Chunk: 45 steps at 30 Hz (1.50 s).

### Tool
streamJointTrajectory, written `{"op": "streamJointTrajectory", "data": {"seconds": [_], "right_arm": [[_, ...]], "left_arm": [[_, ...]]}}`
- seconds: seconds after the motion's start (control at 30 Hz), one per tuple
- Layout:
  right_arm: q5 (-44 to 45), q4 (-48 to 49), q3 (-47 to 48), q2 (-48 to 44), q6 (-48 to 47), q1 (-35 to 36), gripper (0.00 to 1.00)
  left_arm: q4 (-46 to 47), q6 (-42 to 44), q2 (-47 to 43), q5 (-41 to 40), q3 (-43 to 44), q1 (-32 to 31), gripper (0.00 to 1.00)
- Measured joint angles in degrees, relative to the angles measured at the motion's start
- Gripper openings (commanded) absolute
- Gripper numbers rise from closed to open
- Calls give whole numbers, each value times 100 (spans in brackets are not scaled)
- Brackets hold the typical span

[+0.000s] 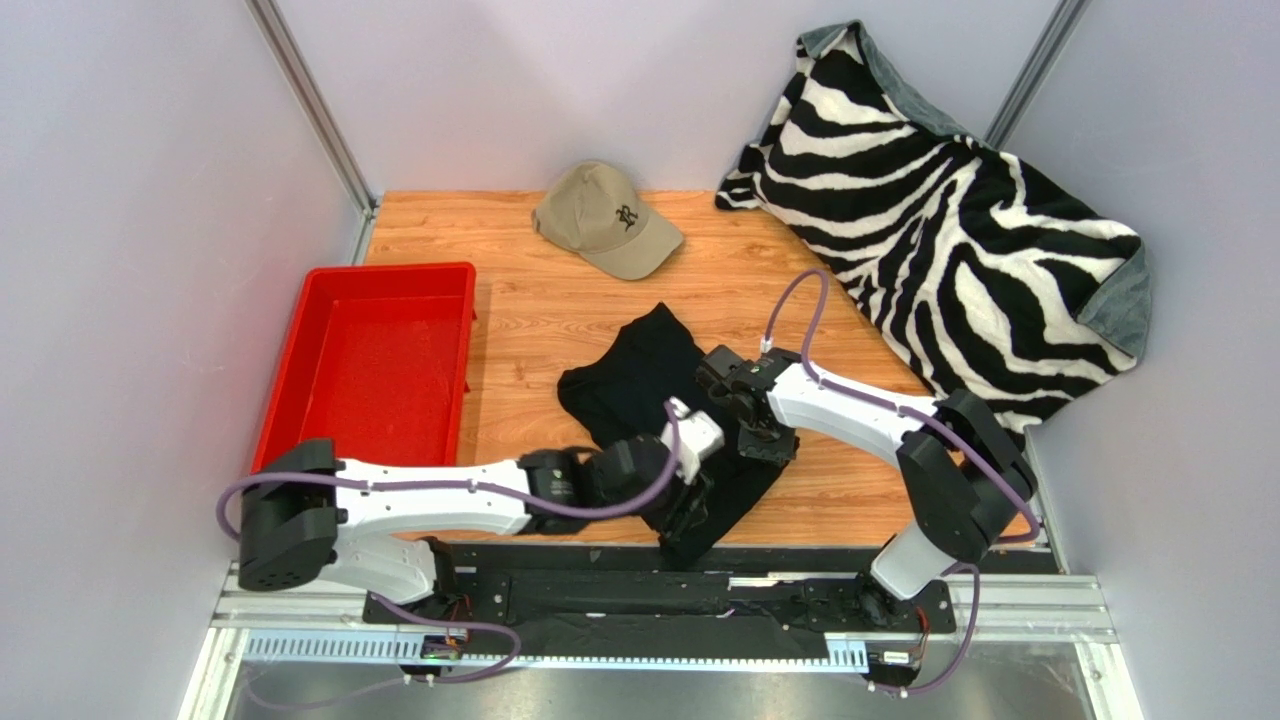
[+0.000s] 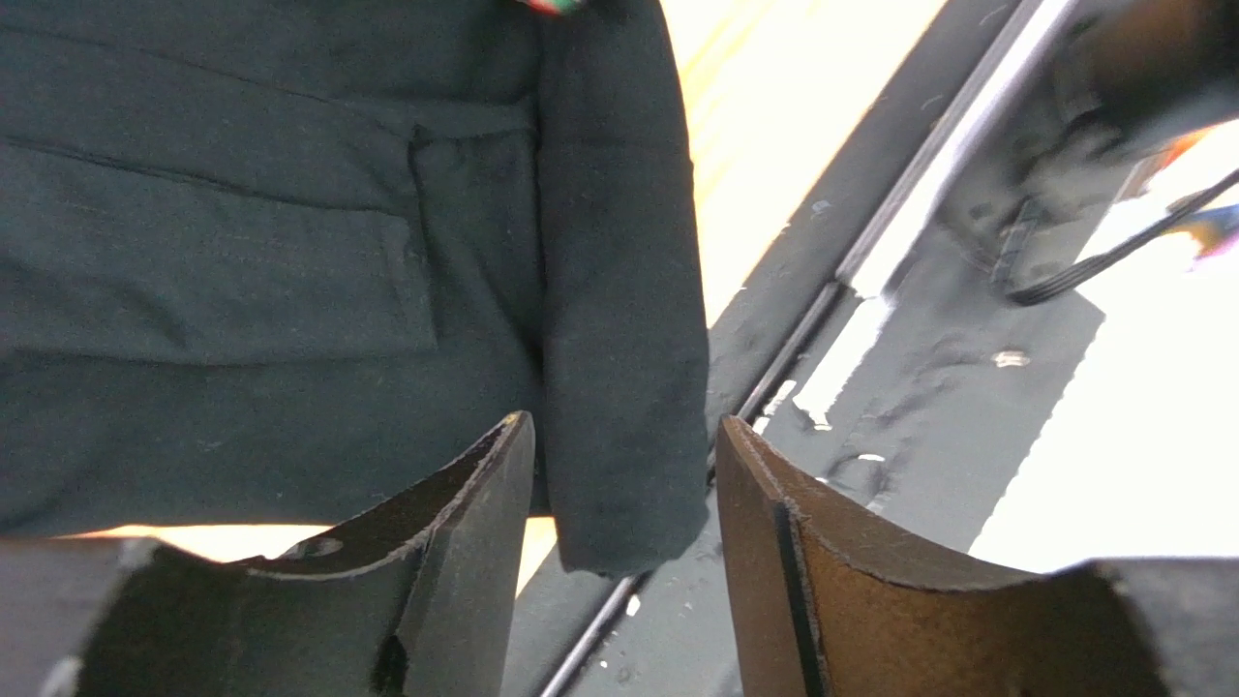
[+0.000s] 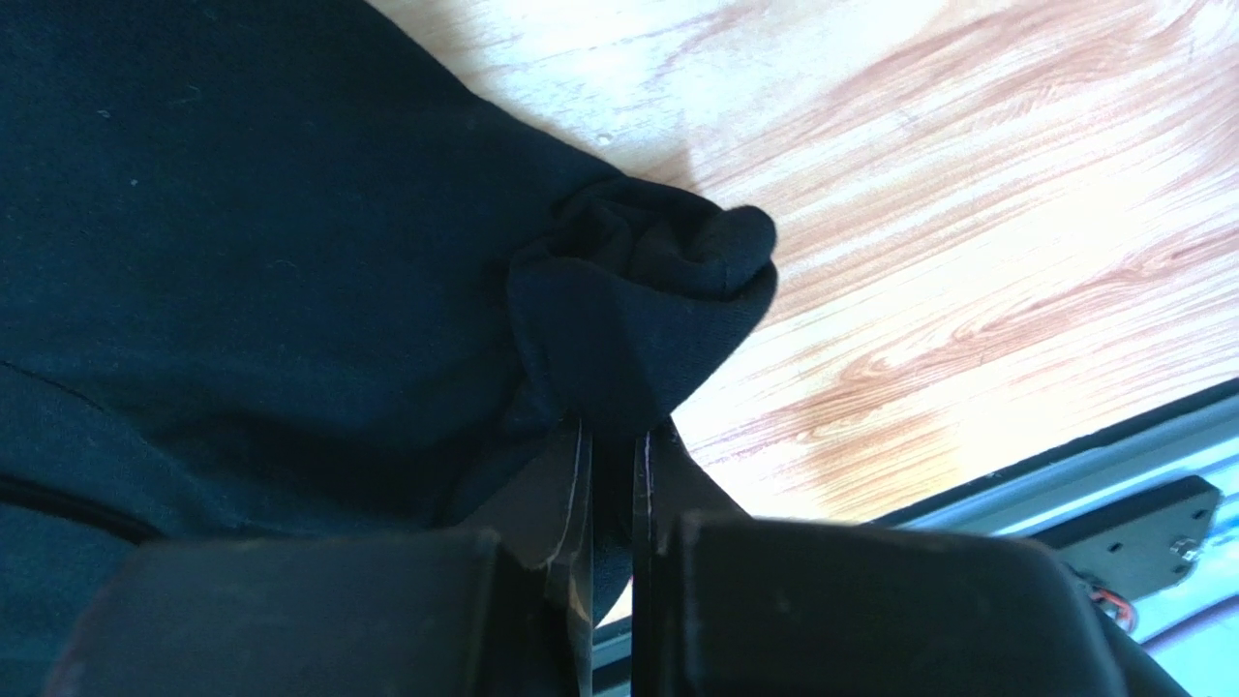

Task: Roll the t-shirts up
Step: Roll the T-shirt to the center of the board.

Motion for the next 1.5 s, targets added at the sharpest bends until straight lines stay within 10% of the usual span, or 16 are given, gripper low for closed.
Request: {"op": "streamJointTrajectory", "data": {"seconds": [0.37, 0.8, 0.87, 1.2, 1.5], "right_arm": [[-164, -251, 380, 437, -232, -96, 0], [-221, -278, 426, 560, -278, -146, 0], [-223, -278, 431, 577, -286, -149, 0], [-249, -273, 435, 616, -291, -168, 0], [-262, -269, 435, 634, -310, -177, 0]], "left_arm": [[-776, 334, 1989, -2465, 1298, -1215, 62], [-994, 258, 2374, -2715, 1464, -1305, 64], [-1008, 214, 2367, -2662, 1464, -1307, 99], [-1056, 17, 2337, -2461, 1469, -1322, 99], [-1185, -129, 2734, -2765, 1687, -1331, 79]]}}
